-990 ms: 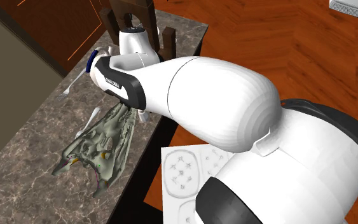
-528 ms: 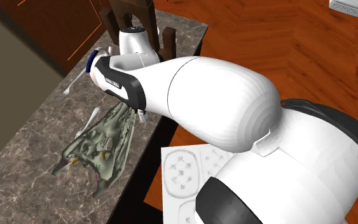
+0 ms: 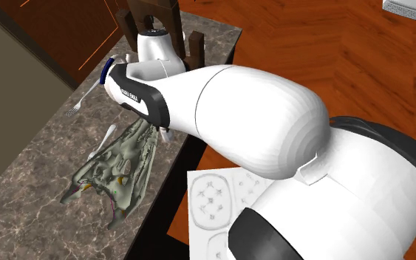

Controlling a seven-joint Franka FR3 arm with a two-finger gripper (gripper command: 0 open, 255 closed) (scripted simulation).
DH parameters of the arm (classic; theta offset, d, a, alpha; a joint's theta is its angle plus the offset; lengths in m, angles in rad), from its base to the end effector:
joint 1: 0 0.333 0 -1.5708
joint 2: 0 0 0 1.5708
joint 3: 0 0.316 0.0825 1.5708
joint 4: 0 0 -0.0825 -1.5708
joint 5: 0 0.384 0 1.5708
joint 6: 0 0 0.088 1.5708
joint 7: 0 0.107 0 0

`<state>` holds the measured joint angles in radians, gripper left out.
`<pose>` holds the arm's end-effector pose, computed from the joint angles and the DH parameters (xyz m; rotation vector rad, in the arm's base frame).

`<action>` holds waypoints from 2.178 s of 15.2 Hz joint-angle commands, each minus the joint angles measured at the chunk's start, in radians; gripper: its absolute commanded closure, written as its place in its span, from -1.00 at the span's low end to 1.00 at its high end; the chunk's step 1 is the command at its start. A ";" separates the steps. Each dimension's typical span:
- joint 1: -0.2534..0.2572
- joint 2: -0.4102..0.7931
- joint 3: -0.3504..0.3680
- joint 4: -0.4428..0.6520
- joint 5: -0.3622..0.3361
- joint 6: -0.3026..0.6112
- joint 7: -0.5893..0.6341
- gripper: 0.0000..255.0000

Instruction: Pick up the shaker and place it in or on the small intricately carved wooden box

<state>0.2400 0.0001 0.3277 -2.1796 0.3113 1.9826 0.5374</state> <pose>0.4211 0.2914 0.3773 -2.9716 0.1836 0.4642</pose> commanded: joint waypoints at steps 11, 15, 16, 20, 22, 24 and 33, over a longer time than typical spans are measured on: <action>-0.007 -0.064 -0.009 0.094 0.001 -0.155 0.026 1.00; -0.009 -0.079 -0.012 0.132 0.000 -0.206 0.036 1.00; -0.009 -0.082 -0.012 0.142 0.000 -0.219 0.039 1.00; -0.011 -0.093 -0.015 0.184 -0.001 -0.271 0.049 1.00; -0.012 -0.097 -0.017 0.207 -0.001 -0.297 0.055 1.00; -0.013 -0.100 -0.018 0.230 -0.002 -0.322 0.061 1.00; -0.023 -0.031 -0.028 0.412 -0.027 -0.438 0.082 1.00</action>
<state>0.2204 -0.0586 0.3026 -1.8102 0.2934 1.5620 0.6179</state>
